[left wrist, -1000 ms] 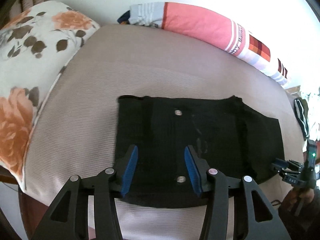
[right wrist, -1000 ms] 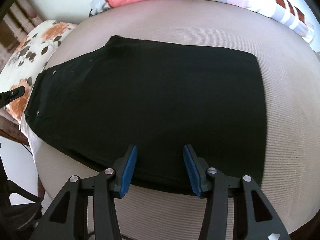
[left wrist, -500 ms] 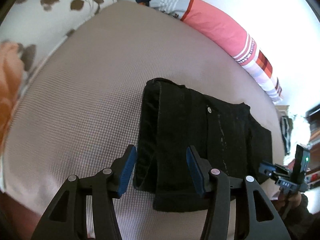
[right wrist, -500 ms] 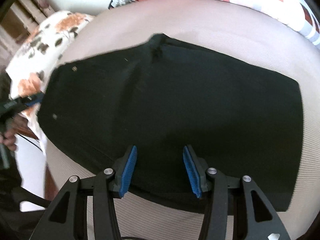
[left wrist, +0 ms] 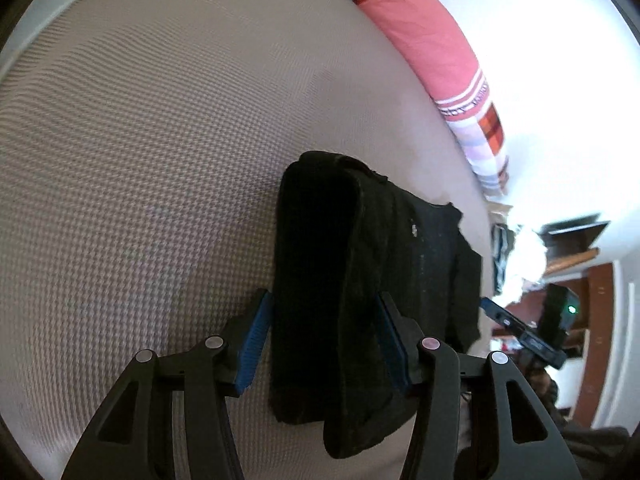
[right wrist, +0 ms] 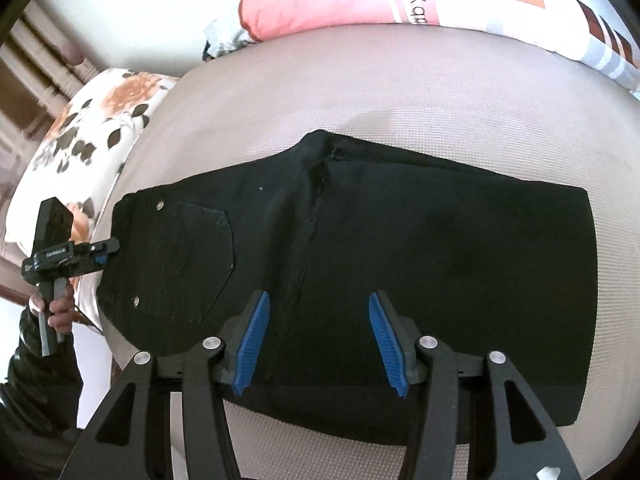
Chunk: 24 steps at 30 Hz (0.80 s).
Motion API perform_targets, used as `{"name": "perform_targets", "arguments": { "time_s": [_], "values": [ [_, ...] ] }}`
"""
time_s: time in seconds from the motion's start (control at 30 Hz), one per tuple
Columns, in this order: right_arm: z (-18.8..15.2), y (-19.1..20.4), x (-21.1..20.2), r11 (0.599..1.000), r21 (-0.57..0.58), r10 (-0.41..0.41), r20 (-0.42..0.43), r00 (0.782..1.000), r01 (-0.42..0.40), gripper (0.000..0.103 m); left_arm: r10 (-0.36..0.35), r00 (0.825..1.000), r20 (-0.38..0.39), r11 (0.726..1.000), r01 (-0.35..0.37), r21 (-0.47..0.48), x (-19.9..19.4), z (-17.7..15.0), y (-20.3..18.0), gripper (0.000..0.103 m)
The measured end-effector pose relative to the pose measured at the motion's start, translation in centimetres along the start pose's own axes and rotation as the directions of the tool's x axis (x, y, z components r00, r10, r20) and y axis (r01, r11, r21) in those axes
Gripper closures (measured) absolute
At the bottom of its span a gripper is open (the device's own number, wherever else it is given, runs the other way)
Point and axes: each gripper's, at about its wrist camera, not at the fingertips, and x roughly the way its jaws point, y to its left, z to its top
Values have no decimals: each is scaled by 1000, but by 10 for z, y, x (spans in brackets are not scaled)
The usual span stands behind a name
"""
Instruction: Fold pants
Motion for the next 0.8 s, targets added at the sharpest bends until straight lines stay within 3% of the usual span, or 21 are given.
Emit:
{"name": "perform_targets", "arguments": {
  "time_s": [0.13,0.3,0.4,0.53,0.6,0.7,0.8],
  "values": [
    [4,2,5,1000,21,-8,3,1000,8,53,-83,995,-47,996,83,12,5,10,4,50],
    [9,4,11,1000,31,3,4,1000,-3,53,-199,976,-89,979,202,25,16,21,9,50],
    [11,5,11,999,38,11,13,1000,-11,53,-204,974,-98,976,210,58,23,25,1,50],
    [12,5,9,999,44,19,30,999,-20,53,-137,990,-30,984,140,114,27,21,-10,55],
    [12,4,8,999,48,14,36,999,-15,53,-31,998,46,987,23,158,28,13,-23,60],
    [12,0,3,999,51,2,49,999,-4,53,108,986,127,973,-131,192,28,0,-41,62],
    [11,-4,-6,999,47,-9,75,997,6,53,209,965,160,953,-238,186,28,-7,-55,68]
  ]
}}
